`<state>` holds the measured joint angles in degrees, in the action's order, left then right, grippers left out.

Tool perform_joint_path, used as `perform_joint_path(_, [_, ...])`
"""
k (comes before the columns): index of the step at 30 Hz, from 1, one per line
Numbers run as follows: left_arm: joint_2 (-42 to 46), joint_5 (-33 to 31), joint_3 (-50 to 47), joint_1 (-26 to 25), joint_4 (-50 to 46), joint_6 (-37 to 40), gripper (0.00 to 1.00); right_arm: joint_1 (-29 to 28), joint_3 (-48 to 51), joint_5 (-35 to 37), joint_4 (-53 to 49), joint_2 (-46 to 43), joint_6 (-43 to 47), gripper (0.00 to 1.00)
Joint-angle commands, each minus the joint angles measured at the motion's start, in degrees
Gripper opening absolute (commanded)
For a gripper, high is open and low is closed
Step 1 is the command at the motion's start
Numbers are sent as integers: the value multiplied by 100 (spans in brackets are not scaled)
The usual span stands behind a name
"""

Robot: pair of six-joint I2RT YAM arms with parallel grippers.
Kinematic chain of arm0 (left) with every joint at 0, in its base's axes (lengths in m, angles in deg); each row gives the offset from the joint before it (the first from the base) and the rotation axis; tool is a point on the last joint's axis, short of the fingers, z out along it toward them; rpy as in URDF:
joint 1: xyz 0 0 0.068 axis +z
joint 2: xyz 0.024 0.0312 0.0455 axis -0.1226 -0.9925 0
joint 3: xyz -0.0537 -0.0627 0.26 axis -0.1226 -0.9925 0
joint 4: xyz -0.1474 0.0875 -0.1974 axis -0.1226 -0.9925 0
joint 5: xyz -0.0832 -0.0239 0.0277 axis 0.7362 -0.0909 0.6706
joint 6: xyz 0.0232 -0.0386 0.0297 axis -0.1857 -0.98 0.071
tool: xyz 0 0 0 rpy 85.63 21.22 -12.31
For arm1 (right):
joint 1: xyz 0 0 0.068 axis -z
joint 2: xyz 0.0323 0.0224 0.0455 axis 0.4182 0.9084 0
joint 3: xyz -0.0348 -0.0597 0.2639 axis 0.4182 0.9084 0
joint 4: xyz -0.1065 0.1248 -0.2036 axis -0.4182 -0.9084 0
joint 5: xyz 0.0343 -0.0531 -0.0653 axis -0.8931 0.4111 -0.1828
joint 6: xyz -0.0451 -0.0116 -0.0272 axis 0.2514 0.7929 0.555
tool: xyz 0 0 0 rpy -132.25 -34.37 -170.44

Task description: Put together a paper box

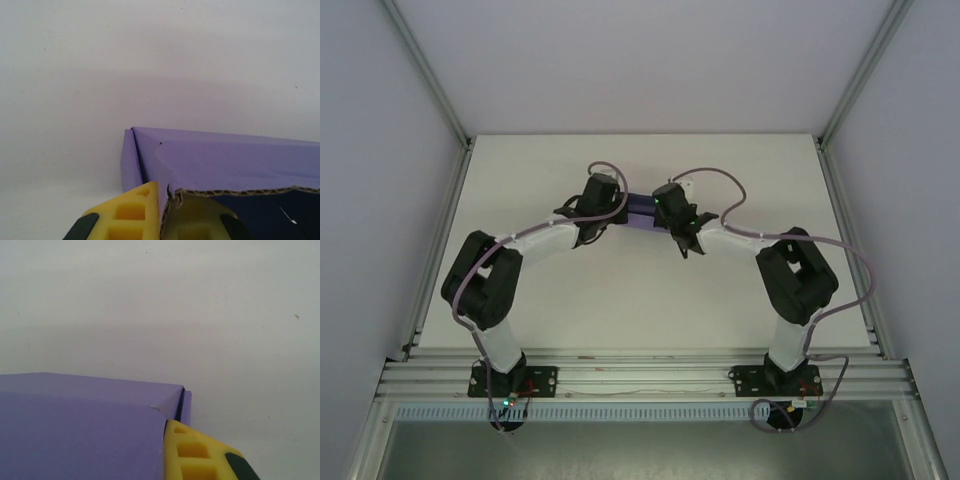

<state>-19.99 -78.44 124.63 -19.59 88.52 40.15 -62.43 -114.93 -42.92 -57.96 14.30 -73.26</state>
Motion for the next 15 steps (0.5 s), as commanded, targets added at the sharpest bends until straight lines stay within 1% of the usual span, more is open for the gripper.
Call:
perform_joint_path(1, [138,775,-421,-140,-256,-118,5,-187,369,-203,389,-205,303,3])
perform_joint_path(2, [251,773,-480,-140,-292,-111,13,-198,470,-210,458,-220,405,3])
perform_joint_path(3, [377,762,-527,-140,-372,-45,25,-204,597,-237,574,-220,568,3])
perform_joint_path(4, [481,725,-551,-140,-493,-3,38,-220,705,-284,693,-221,706,3])
perform_joint_path(6, [716,650,-605,-140,-665,43,49,-252,928,-319,870,-230,987,2])
perform_joint_path(11, [1270,554,-618,-140,-1139,-108,82,-333,1322,-449,1215,-234,1400,2])
perform_joint_path(14, [1583,299,-481,-132,-1661,-218,100,-381,1449,-387,1308,-226,1608,2])
perform_joint_path(15, [1688,164,-432,-132,-1861,-224,100,-394,1471,-338,1304,-209,1653,2])
